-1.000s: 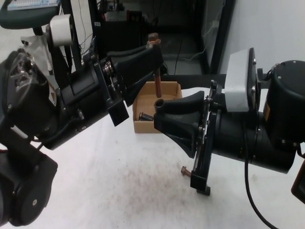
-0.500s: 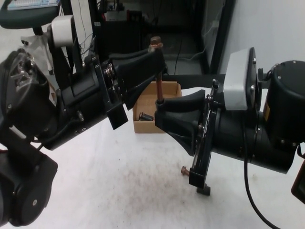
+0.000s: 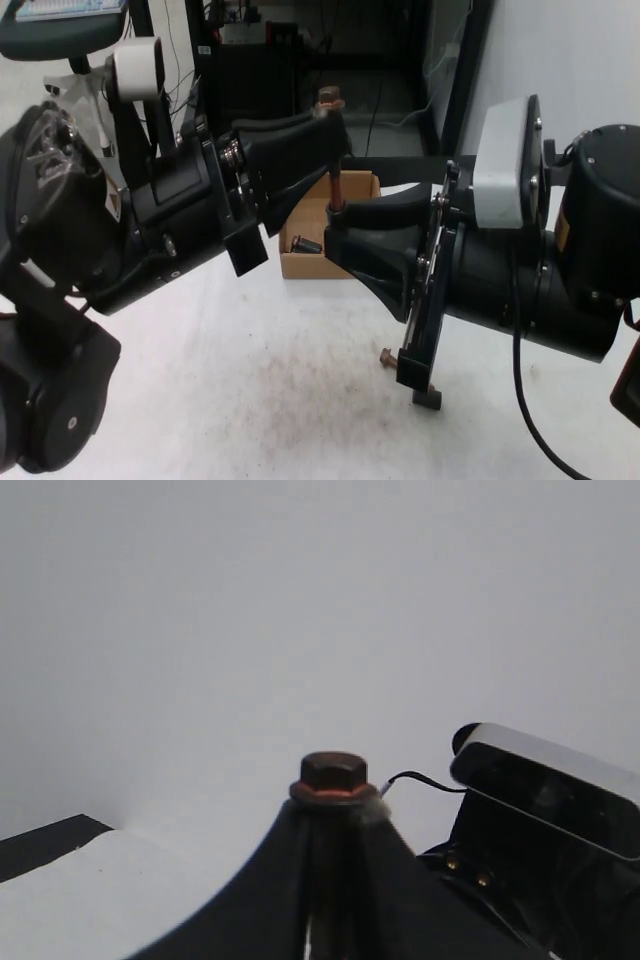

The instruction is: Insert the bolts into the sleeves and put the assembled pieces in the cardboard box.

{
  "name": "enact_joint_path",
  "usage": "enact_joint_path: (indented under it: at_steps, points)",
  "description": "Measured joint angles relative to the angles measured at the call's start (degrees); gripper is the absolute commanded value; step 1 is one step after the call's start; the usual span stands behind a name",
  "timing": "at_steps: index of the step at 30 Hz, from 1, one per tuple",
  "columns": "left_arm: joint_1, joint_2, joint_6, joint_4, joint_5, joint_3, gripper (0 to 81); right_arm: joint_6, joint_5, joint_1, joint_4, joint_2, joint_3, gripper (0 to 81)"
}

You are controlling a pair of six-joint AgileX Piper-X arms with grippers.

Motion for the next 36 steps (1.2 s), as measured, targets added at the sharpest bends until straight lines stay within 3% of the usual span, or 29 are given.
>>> enact_joint_path:
  at_steps: [5, 7, 25, 34, 36]
  points:
    - [0.0, 0.0, -2.0, 0.1, 4.4, 0.0, 42.5, -0.1, -1.0, -0.8, -0.2, 0.0, 0.0, 0.8]
    - [0.0, 0.0, -3.1, 0.3, 4.5, 0.0, 49.5, 0.0, -1.0, -1.5, -0.2, 0.0, 0.0, 0.8]
    - [0.4, 0.0, -0.7, 5.0, 2.7, 0.0, 50.2, 0.5, -0.2, -2.6, -0.9, 0.2, 0.0, 0.8]
    - [6.3, 0.0, -0.6, 3.1, -0.6, 0.0, 49.8, 1.3, -0.2, -2.6, -1.8, 0.2, 0.0, 0.8]
    - [7.6, -0.1, -0.6, 2.1, -3.0, 0.0, 43.9, 1.3, -0.2, -2.6, -1.8, 0.2, 0.0, 0.8]
